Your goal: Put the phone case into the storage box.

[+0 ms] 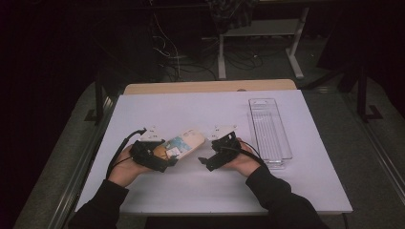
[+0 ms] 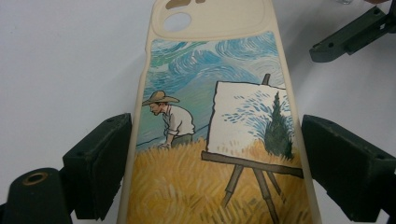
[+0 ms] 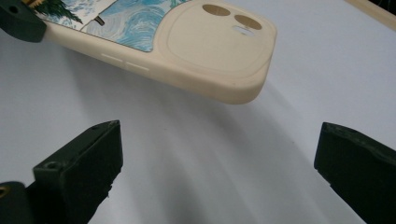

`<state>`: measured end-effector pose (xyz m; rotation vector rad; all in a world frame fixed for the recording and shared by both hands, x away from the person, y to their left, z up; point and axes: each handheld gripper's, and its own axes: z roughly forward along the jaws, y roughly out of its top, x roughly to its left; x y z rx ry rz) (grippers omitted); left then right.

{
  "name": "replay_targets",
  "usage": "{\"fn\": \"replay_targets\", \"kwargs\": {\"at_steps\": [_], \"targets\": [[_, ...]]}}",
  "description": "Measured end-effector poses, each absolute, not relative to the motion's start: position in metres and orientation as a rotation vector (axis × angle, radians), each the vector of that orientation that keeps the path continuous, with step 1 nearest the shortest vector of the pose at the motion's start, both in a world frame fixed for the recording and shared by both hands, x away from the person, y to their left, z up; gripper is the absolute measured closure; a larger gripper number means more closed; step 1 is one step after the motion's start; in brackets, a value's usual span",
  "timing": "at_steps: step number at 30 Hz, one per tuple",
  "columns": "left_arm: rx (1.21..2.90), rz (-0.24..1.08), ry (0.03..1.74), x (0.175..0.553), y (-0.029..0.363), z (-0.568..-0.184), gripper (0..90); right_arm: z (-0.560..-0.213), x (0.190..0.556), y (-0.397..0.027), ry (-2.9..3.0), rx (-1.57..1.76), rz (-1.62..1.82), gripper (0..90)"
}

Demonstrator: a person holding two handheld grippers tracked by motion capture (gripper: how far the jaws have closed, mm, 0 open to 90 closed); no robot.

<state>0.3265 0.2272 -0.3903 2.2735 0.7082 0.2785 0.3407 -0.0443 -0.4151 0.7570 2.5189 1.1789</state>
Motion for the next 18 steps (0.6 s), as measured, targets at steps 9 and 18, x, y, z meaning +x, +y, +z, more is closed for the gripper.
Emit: {"fn": "replay_targets", "kwargs": {"at_steps": [9, 18], "targets": [[2.276, 0.279, 0.706, 0.3264, 0.2269, -0.3902, 11.7, -0.4154, 0.3412, -0.0459, 2.478, 0.707, 1.140, 0.6], [2.277, 0.280, 0.704, 0.3263, 0.2270, -0.3902, 11.7, -0.4164, 0.3385, -0.0439, 2.430, 0.628, 1.093, 0.6]]}}
